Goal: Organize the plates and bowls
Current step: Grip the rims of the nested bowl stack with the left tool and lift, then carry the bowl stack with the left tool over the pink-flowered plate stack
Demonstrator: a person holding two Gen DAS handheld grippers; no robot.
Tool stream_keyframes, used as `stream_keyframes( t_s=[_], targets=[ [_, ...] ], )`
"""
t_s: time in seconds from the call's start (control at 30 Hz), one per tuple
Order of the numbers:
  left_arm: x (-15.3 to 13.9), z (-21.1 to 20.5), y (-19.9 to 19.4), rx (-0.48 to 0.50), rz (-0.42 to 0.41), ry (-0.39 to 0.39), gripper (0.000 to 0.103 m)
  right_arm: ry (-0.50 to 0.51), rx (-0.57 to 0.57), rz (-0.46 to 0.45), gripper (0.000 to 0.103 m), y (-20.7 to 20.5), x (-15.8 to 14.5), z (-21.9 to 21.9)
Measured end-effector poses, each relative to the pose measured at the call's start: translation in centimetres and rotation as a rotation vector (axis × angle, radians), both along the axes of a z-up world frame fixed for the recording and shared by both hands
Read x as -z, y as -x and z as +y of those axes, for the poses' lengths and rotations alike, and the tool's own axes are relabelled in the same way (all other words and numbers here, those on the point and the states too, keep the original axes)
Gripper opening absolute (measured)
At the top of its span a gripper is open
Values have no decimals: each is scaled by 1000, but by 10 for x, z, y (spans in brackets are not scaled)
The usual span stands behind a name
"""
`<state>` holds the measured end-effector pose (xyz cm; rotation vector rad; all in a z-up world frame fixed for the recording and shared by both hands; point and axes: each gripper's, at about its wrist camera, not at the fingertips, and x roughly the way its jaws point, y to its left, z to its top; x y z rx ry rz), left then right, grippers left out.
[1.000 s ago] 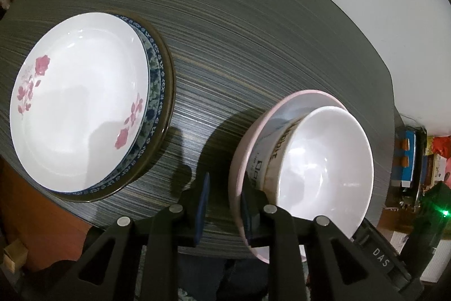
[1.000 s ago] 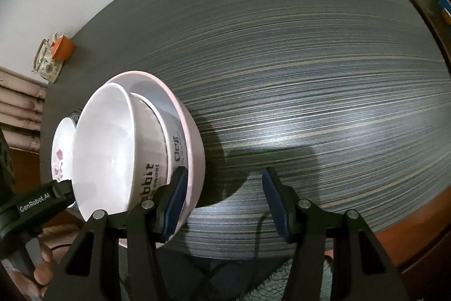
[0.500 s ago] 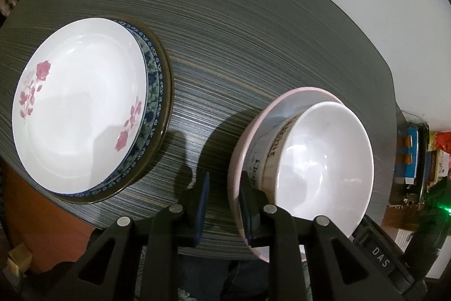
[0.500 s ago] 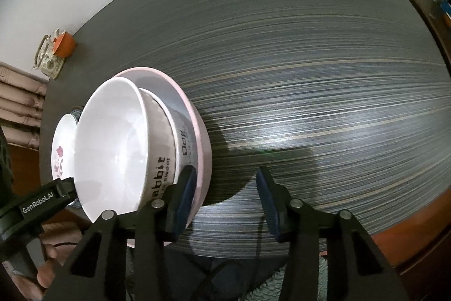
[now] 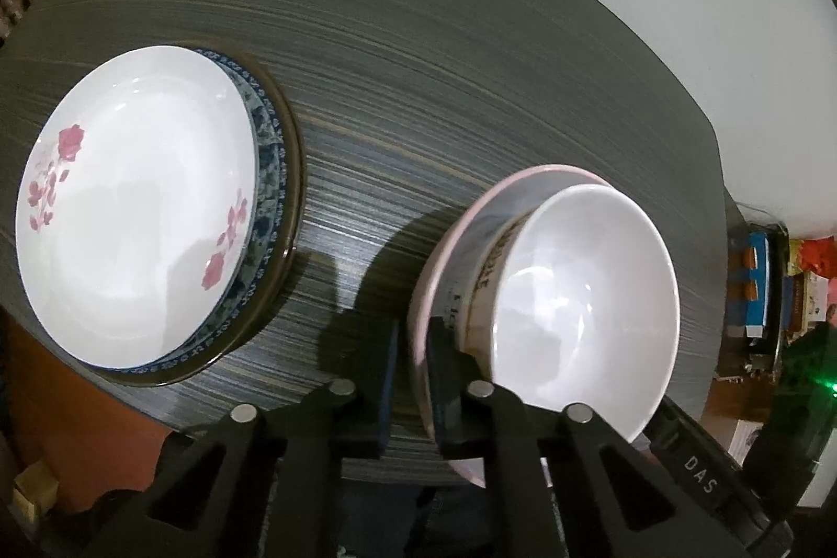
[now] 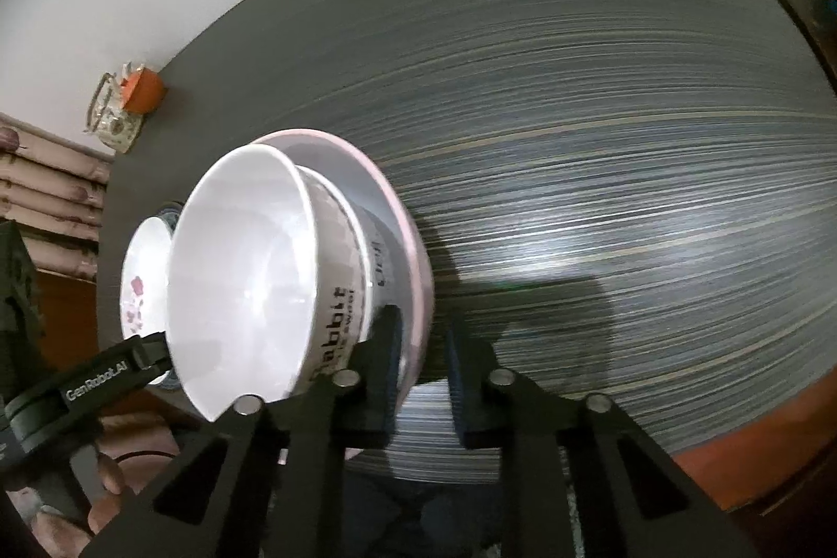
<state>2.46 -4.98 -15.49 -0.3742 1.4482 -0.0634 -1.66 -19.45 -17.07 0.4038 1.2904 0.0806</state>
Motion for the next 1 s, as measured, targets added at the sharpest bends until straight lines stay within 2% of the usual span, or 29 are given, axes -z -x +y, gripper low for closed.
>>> stream_keyframes(
  t_s=[1.0],
  targets=[
    [-4, 1, 0, 12, -38, 1, 6, -10, 16, -33, 15, 9, -3, -2]
  ],
)
